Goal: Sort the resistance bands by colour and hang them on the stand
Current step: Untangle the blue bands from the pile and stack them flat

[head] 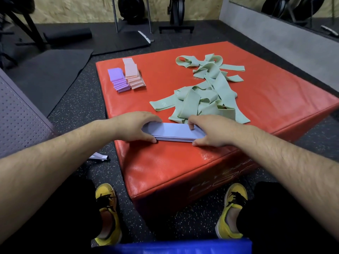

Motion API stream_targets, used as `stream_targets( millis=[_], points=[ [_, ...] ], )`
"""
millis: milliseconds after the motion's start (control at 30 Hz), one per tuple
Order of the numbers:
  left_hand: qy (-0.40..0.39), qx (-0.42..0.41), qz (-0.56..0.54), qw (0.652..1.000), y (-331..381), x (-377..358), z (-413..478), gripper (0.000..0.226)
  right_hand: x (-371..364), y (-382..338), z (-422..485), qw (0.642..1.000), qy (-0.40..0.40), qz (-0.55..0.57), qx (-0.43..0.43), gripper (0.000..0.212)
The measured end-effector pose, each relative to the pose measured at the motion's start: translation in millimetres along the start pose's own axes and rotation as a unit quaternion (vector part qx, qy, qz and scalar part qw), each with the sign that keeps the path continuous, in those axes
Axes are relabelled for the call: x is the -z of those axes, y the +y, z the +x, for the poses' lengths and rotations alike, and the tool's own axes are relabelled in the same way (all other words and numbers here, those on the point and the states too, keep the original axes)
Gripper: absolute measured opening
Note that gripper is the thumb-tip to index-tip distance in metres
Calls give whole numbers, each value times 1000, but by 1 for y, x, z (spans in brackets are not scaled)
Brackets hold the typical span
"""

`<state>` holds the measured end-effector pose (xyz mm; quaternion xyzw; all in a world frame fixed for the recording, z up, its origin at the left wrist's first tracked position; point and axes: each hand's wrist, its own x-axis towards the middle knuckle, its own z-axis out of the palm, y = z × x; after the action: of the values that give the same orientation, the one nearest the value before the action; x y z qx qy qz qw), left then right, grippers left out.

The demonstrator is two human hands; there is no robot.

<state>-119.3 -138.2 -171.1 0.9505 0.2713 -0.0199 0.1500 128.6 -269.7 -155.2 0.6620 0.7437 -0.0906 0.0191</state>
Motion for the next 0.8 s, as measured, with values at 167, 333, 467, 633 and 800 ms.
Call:
stream_targets(
  millis=[167,333,467,633,800],
  points=[
    [17,-20,47,999,8,-8,3,79,0,4,-1,1000,2,12,9,45],
    [105,-128,77,983,32,-19,14,56,17,26,-15,989,115,91,-36,21],
    [77,-154,74,982,35,-26,22,51,21,40,-21,964,21,125,-234,32],
    [49,-161,38,985,30,-22,25,55,12,39,-24,881,-63,347,-317,23],
    [56,-162,33,985,29,-24,25,52,7,43,-14,825,-104,415,-370,28]
  ],
)
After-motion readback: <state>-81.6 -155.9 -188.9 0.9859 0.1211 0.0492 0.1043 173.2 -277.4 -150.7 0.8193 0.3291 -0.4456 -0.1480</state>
